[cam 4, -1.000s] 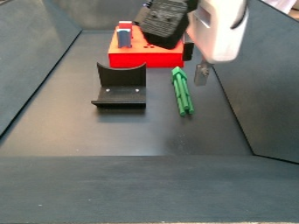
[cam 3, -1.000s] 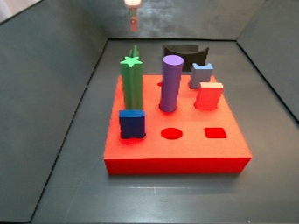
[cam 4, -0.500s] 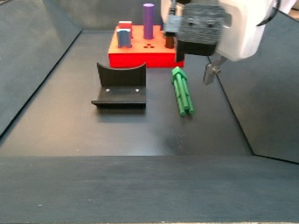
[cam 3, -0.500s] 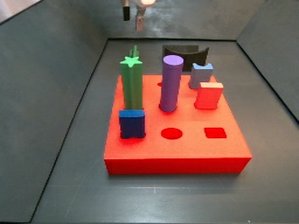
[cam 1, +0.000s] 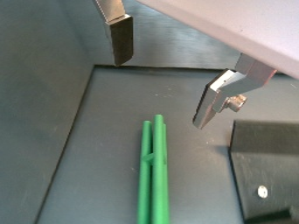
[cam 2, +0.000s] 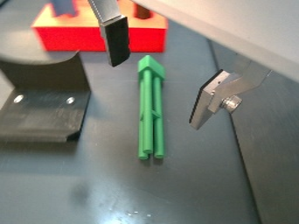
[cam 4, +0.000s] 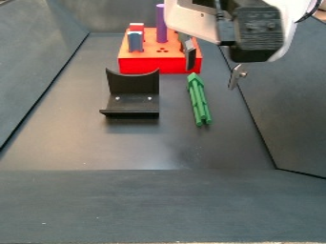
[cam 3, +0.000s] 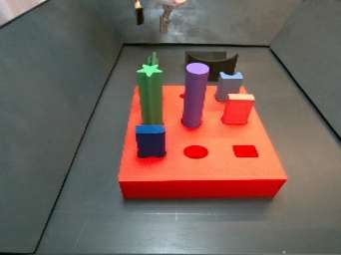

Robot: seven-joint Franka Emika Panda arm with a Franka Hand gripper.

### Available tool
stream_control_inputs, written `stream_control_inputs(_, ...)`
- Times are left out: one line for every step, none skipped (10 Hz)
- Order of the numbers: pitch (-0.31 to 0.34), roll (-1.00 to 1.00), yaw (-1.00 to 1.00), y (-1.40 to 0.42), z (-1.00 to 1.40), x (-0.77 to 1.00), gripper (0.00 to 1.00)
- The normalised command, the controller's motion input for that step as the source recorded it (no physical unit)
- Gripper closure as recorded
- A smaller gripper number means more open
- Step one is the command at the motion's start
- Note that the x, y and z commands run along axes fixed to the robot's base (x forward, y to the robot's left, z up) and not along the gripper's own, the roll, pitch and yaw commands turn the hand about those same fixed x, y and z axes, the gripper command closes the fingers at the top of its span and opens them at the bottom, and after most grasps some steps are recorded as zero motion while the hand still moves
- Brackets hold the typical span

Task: Pick up the 3 prong object. Move up. Rotate the 3 prong object. Place the 3 prong object on the fixture. Regrasp the 3 prong object. Move to above the board. Insert the 3 prong object.
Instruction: Rotate the 3 prong object.

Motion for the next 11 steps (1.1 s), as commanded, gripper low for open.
stream_control_inputs(-0.007, 0.0, 1.0, 0.01, -0.03, 0.03, 0.0)
stream_control_inputs(-0.008, 0.0, 1.0, 0.01, -0.03, 0.03, 0.0)
stream_control_inputs(-0.008, 0.0, 1.0, 0.01, -0.03, 0.03, 0.0)
stream_control_inputs(-0.009, 0.0, 1.0, 0.01, -0.03, 0.03, 0.0)
stream_control_inputs(-0.011, 0.01, 1.0, 0.01, -0.03, 0.03, 0.0)
stream_control_inputs(-0.013, 0.01, 1.0, 0.01, -0.03, 0.03, 0.0)
stream_control_inputs(-0.017, 0.01, 1.0, 0.01, -0.03, 0.03, 0.0)
stream_control_inputs(-0.019, 0.01, 1.0, 0.01, -0.03, 0.03, 0.0)
stream_control_inputs(-0.02, 0.01, 0.68, 0.01, -0.03, 0.03, 0.0)
stream_control_inputs(-0.02, 0.01, 0.53, 0.01, -0.03, 0.03, 0.0)
stream_control_inputs(-0.02, 0.01, 0.25, 0.01, -0.03, 0.03, 0.0)
